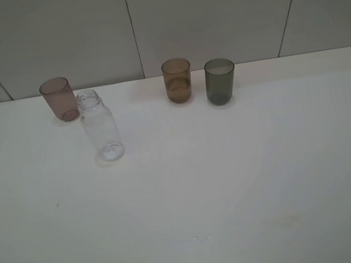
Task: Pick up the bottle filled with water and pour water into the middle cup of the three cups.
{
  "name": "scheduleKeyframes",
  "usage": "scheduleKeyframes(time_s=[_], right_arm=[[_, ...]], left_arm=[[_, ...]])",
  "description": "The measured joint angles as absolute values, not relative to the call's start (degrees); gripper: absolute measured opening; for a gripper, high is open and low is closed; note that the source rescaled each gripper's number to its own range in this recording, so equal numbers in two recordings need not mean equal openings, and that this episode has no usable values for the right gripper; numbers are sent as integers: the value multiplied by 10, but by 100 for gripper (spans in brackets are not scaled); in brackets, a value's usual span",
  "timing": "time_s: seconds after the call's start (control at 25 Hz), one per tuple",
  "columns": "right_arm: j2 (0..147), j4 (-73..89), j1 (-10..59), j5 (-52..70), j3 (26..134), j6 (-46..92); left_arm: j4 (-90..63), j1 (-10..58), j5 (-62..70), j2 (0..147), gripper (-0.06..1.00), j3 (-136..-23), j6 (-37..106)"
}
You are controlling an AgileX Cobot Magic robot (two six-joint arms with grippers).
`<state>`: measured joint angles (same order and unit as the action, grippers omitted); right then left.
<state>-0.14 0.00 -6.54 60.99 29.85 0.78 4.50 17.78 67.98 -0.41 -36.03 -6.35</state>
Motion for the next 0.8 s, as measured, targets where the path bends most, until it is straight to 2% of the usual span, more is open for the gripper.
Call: scheduleKeyframes(time_s=[0.32,0.8], right_arm=[[-1,0,-65,610,298,8],[-1,0,-65,610,298,8]], left_arm=[[46,178,620,-4,56,-294,-60],[46,169,610,-4,56,-289,-55]])
